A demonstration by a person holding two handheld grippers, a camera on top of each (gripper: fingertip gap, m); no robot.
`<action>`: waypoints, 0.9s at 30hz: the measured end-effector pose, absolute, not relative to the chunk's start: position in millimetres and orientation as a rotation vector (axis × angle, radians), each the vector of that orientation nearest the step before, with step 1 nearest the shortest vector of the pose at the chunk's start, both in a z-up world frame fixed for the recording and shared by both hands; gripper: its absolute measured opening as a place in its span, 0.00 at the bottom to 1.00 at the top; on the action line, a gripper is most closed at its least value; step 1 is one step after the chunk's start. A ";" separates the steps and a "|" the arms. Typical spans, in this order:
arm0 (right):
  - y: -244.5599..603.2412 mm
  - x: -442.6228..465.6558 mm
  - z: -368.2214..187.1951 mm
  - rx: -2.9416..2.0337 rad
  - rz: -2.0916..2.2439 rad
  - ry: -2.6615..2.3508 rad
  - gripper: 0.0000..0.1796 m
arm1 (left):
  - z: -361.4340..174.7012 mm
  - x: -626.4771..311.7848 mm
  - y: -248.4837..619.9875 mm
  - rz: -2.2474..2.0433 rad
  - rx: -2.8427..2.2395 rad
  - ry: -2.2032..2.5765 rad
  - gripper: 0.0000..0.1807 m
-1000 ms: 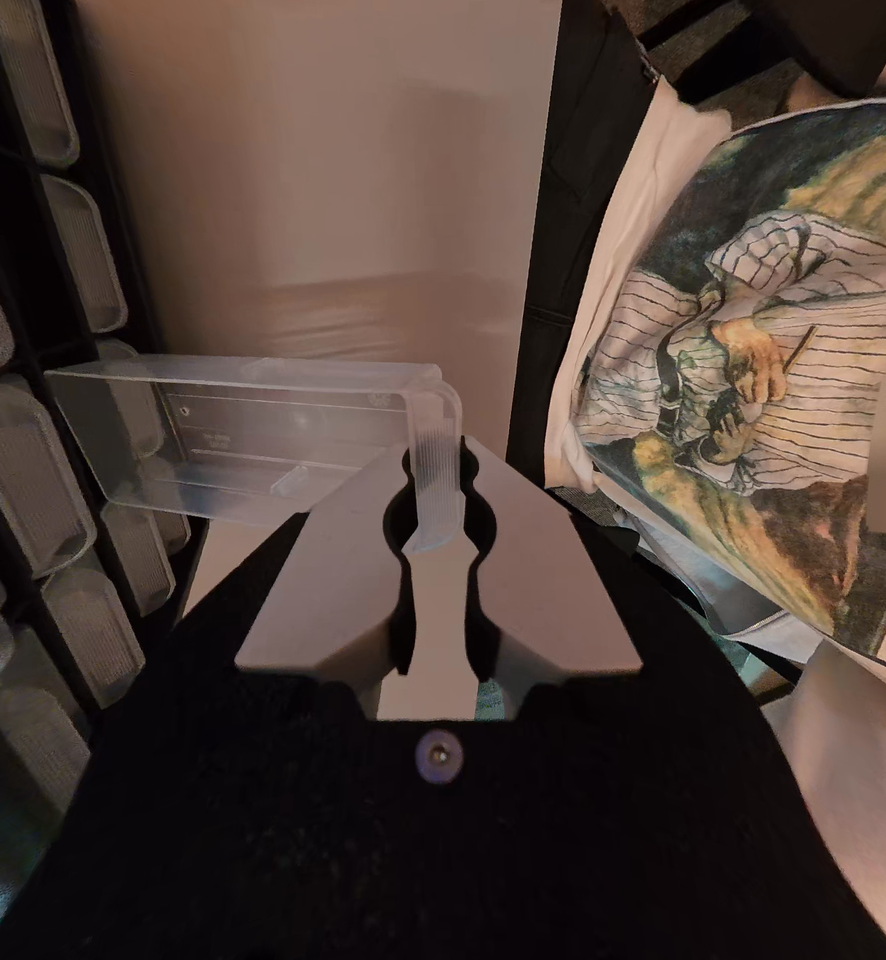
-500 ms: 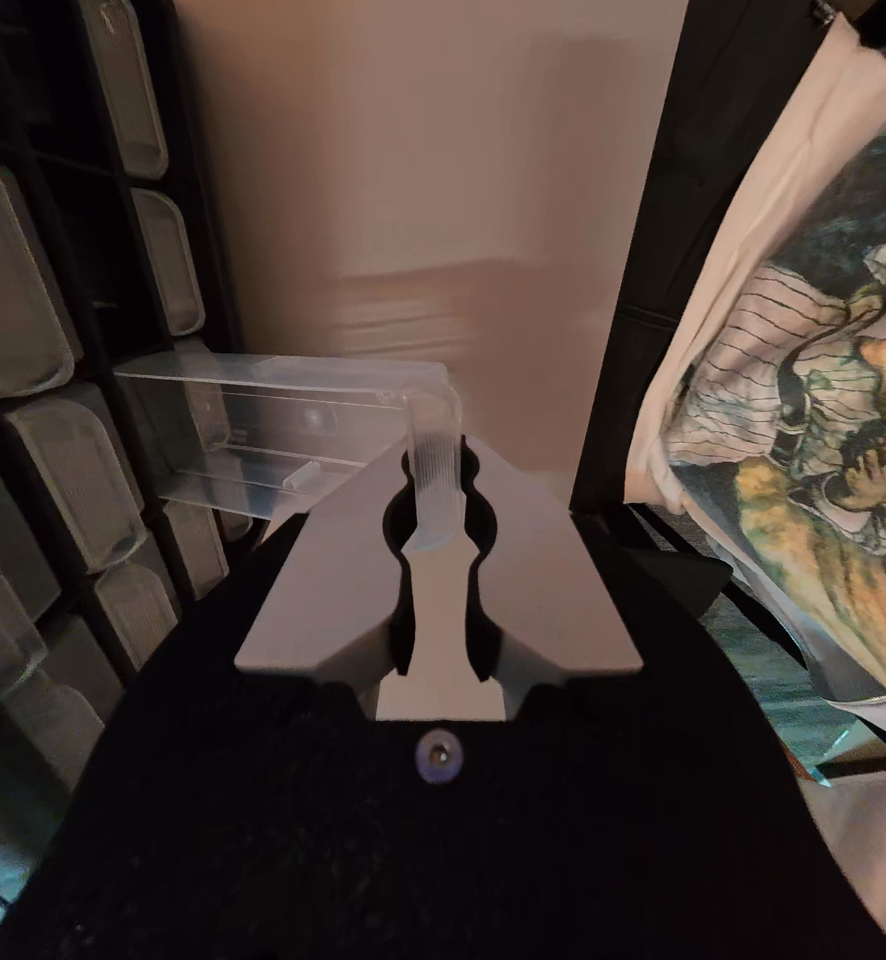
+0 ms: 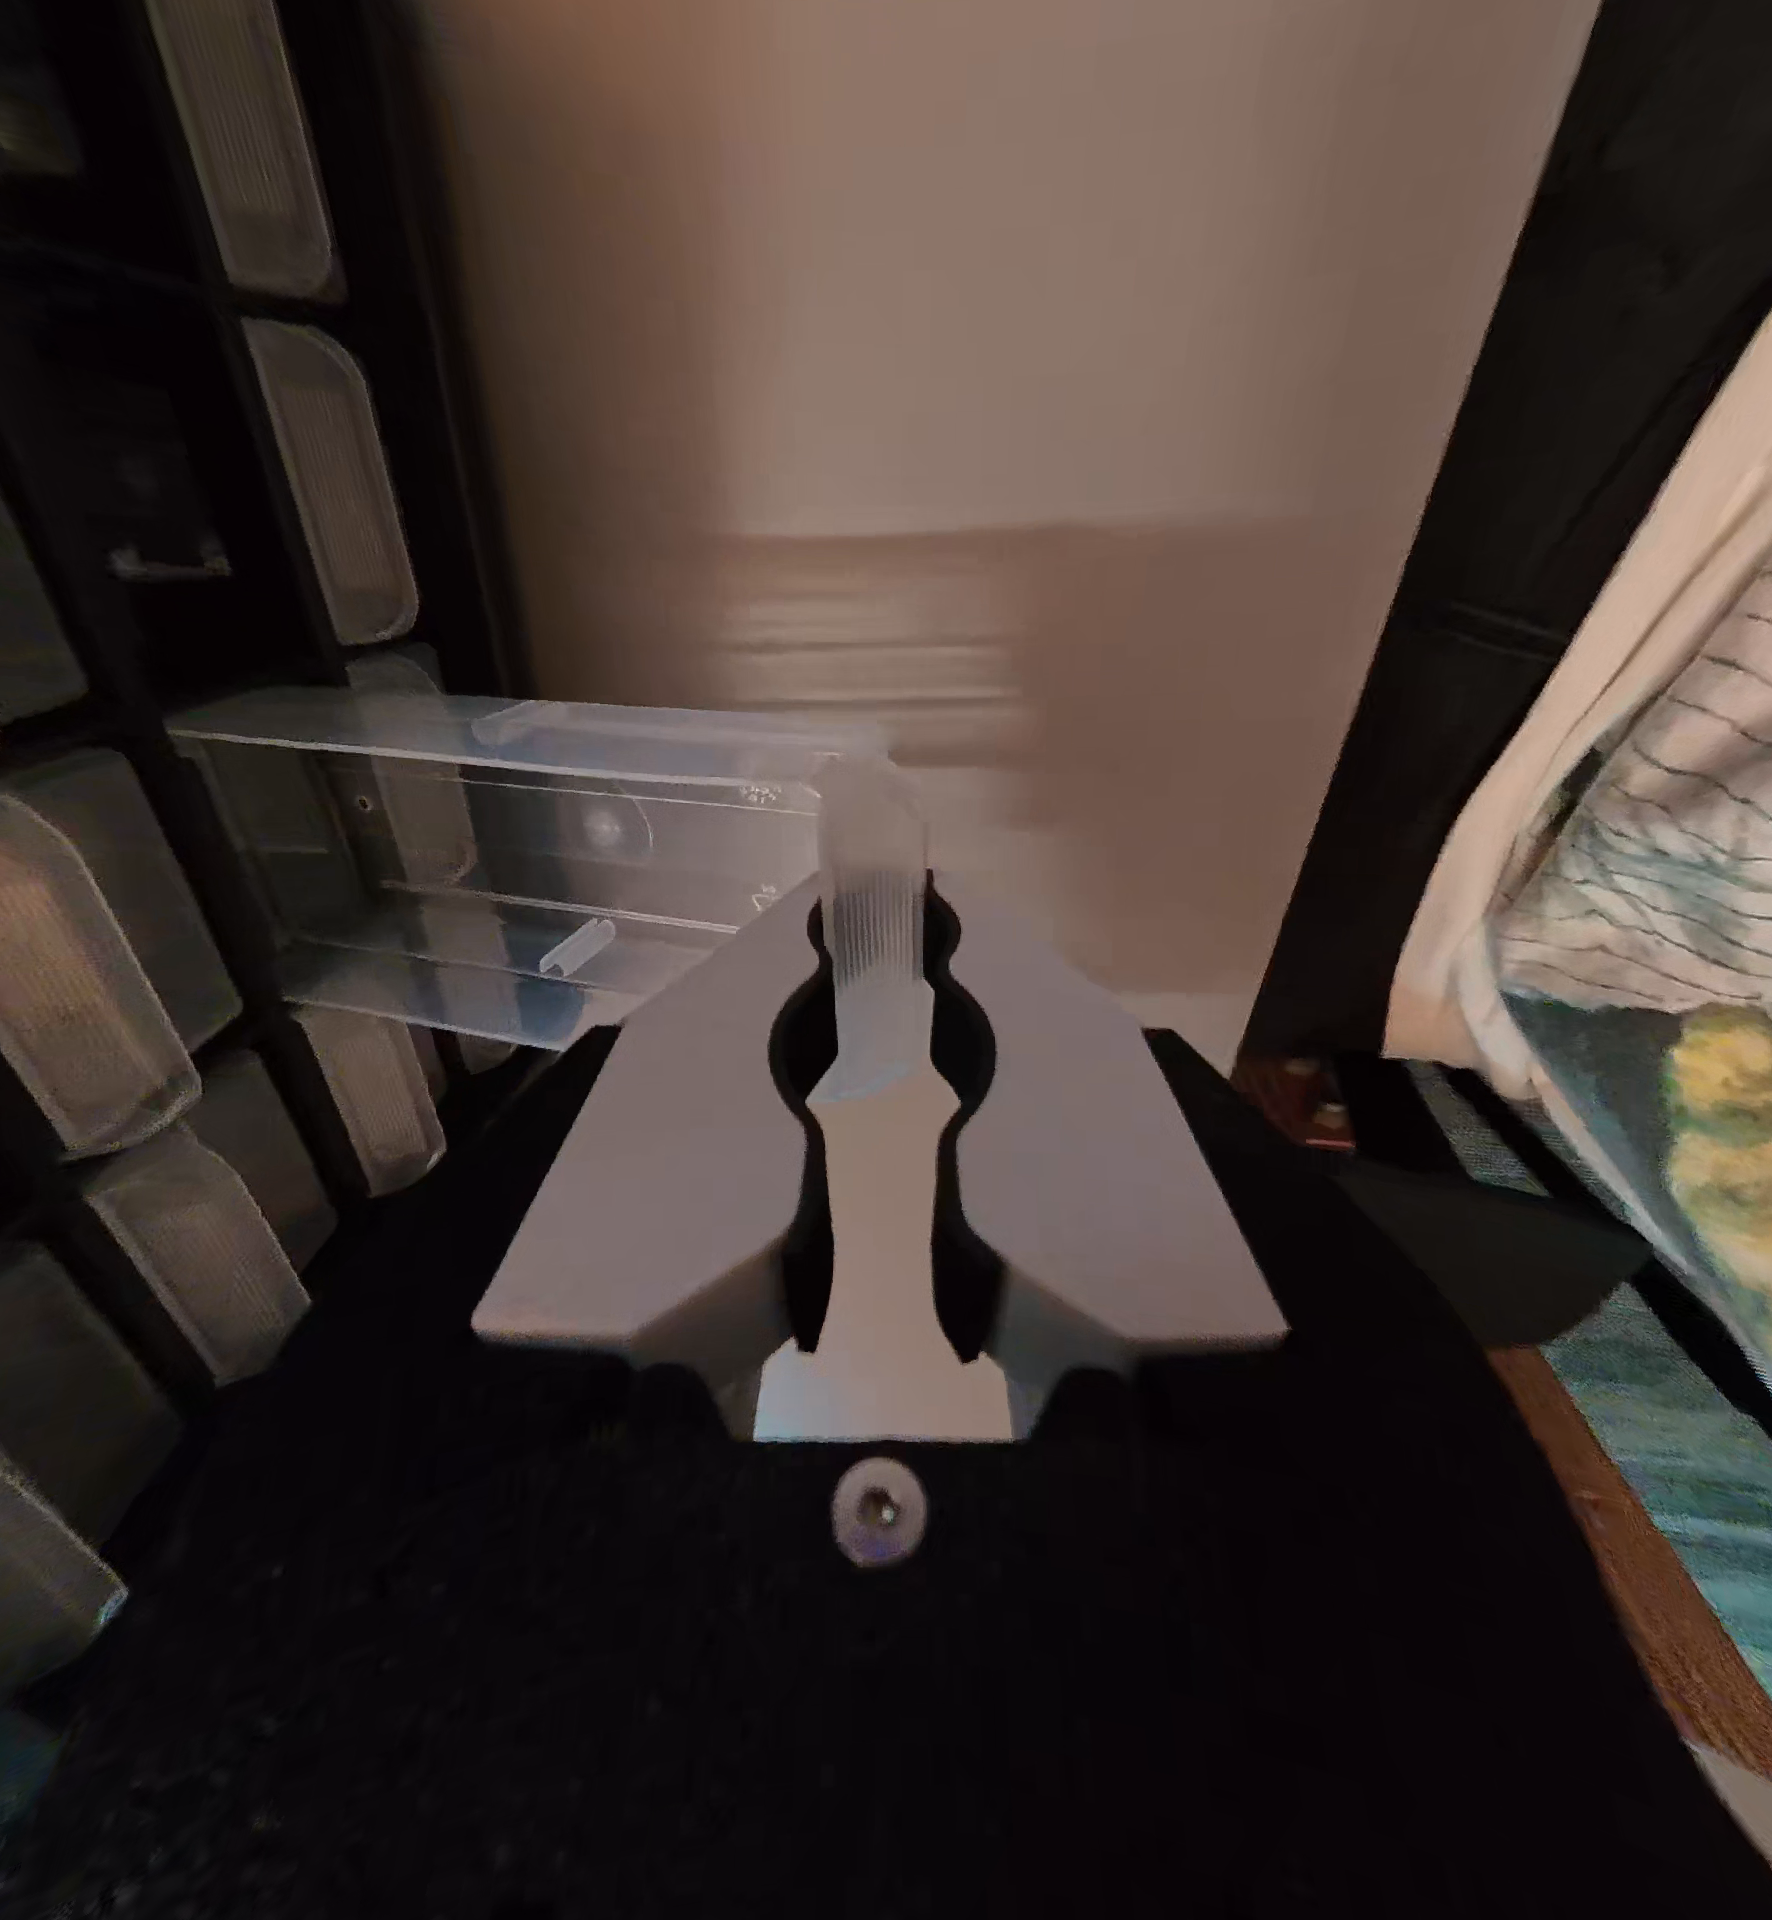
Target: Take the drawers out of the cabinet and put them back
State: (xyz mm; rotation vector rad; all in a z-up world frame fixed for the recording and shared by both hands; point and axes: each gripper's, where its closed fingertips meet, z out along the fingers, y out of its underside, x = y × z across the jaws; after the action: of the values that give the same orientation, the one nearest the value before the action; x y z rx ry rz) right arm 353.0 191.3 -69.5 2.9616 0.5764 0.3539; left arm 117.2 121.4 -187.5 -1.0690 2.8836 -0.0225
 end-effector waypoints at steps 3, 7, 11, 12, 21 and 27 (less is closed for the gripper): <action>191.3 353.0 -69.6 2.968 0.351 0.575 0.00 | -195.4 119.1 123.7 0.035 -1.039 2.836 0.05; 191.4 352.9 -69.6 2.969 0.354 0.575 0.00 | -205.4 126.6 133.8 0.057 -1.045 2.791 0.05; 191.3 353.0 -69.6 2.959 0.361 0.576 0.00 | -206.6 131.2 132.4 0.004 -1.054 2.812 0.05; 191.3 353.0 -69.6 2.958 0.363 0.576 0.00 | -207.6 134.4 135.3 0.025 -1.045 2.794 0.05; 191.3 352.9 -69.6 2.970 0.351 0.576 0.00 | -216.3 165.7 162.9 0.118 -1.000 2.624 0.05; 191.3 352.9 -69.6 2.975 0.352 0.578 0.00 | -213.7 186.7 174.9 0.053 -0.964 2.483 0.05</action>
State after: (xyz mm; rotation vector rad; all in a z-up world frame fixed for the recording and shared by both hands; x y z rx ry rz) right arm 352.9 191.3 -69.6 2.9745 0.5777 0.3516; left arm 186.7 174.9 -213.7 -0.9636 2.4825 0.0533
